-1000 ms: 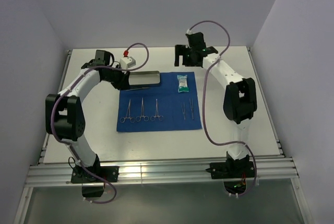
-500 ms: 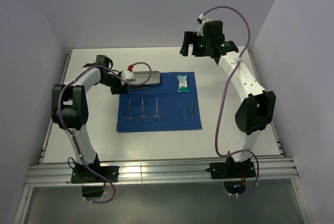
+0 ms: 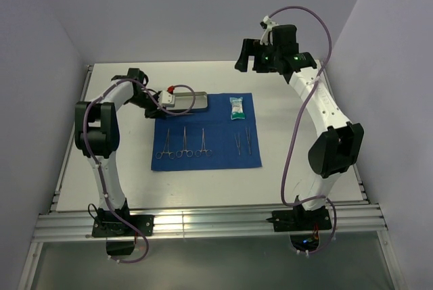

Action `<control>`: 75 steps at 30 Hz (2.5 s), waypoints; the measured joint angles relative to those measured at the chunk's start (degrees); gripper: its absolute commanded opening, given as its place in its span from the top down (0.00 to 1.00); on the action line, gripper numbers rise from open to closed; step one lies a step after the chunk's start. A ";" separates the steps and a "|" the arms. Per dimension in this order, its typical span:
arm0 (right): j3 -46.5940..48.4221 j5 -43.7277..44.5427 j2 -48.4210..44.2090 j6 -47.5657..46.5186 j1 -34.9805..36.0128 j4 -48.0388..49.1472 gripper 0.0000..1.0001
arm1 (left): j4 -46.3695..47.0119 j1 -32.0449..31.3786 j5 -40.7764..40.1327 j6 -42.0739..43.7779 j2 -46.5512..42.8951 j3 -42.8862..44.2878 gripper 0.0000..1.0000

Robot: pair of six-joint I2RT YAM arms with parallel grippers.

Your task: Open and lay out the surgical kit

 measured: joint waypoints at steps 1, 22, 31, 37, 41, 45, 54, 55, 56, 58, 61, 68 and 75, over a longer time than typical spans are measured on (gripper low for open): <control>0.00 -0.24 -0.20 0.07 -0.15 -0.11 0.00 | 0.24 0.00 -0.02 -0.04 0.02 0.00 0.70; -0.02 -2.21 -0.55 1.03 -0.87 -0.48 0.00 | 4.07 -1.92 -1.81 -3.56 0.26 -0.09 0.69; -0.11 -2.54 -0.55 1.49 -1.18 -0.66 0.00 | 6.05 -3.28 -2.89 -5.75 0.55 -0.76 0.66; -0.20 -2.80 -0.55 1.66 -1.36 -0.68 0.00 | 6.51 -4.44 -4.33 -6.75 1.51 -0.92 0.66; -0.20 -3.13 -0.55 1.70 -1.44 -0.70 0.00 | 6.71 -5.01 -5.20 -7.56 1.92 -0.94 0.65; -0.26 -3.32 -0.55 1.79 -1.51 -0.70 0.00 | 7.30 -5.35 -5.97 -8.22 2.10 -0.96 0.66; -0.52 -3.76 -0.55 1.92 -1.66 -0.72 0.00 | 4.72 -6.25 -7.04 -9.33 4.61 2.49 0.70; -0.57 -3.78 -0.55 1.92 -1.68 -0.72 0.00 | 4.59 -6.29 -7.15 -9.42 4.63 2.62 0.72; -0.61 -3.80 -0.55 1.92 -1.70 -0.72 0.00 | 4.46 -6.34 -7.23 -9.44 4.66 2.64 0.74; -0.63 -3.85 -0.55 1.92 -1.73 -0.72 0.00 | 4.31 -6.40 -7.28 -9.20 4.63 2.64 0.74; -0.66 -4.02 -0.55 1.95 -1.73 -0.72 0.00 | 4.55 -6.40 -7.30 -9.07 4.48 2.27 0.74; -0.68 -4.79 -0.55 2.16 -1.75 -0.72 0.00 | 4.46 -6.62 -7.37 -9.14 4.07 1.68 1.00; -1.03 -5.09 -0.55 2.19 -1.95 -0.72 0.00 | 2.89 -6.62 -7.21 -7.98 3.82 1.68 1.00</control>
